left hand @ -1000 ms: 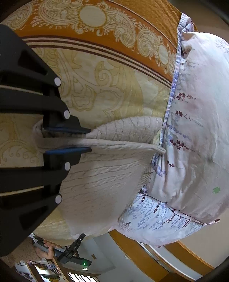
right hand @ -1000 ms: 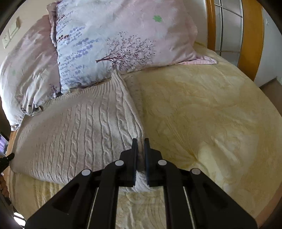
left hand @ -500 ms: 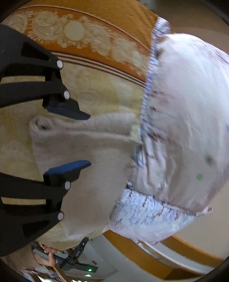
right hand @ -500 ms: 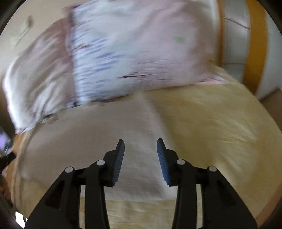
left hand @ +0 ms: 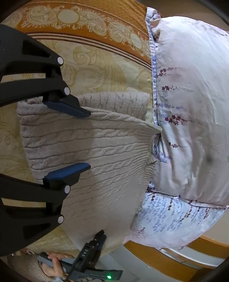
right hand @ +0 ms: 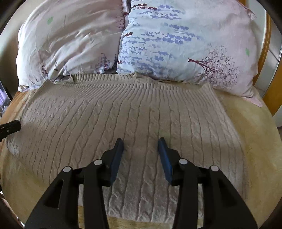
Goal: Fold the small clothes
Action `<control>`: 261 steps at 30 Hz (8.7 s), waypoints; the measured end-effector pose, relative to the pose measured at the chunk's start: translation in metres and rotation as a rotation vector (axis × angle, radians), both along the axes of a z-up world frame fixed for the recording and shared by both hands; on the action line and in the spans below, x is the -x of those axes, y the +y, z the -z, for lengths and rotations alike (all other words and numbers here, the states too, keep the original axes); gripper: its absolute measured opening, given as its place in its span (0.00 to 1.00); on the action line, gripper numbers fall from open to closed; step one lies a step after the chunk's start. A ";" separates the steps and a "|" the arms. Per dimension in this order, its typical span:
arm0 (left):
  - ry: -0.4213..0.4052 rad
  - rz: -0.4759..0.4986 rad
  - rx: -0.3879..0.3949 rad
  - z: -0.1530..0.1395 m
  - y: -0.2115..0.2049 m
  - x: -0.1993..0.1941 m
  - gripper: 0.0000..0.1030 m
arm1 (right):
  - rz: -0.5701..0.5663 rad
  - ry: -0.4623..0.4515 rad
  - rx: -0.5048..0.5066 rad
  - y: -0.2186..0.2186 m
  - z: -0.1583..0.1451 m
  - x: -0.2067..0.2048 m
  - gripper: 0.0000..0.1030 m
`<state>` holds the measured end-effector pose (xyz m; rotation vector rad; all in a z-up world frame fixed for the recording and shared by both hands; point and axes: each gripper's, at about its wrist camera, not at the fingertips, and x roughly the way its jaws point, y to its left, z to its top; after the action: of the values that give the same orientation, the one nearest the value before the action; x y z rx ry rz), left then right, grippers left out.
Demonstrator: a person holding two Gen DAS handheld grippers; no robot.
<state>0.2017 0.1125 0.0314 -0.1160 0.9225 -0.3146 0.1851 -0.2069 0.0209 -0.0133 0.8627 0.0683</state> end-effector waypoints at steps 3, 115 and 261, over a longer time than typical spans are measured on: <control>0.012 -0.007 0.110 -0.007 0.014 0.003 0.52 | 0.024 0.012 -0.083 -0.009 -0.009 -0.001 0.45; 0.336 0.135 0.484 0.021 -0.149 -0.065 0.70 | 0.109 -0.129 -0.201 -0.135 -0.050 -0.023 0.15; 0.319 0.207 0.477 0.015 -0.188 -0.083 0.89 | 0.228 0.157 -0.731 -0.228 0.008 -0.019 0.72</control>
<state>0.2846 -0.0759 0.0167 -0.5231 1.1644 -0.7213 0.2038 -0.4349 0.0125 0.7819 0.9496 0.1686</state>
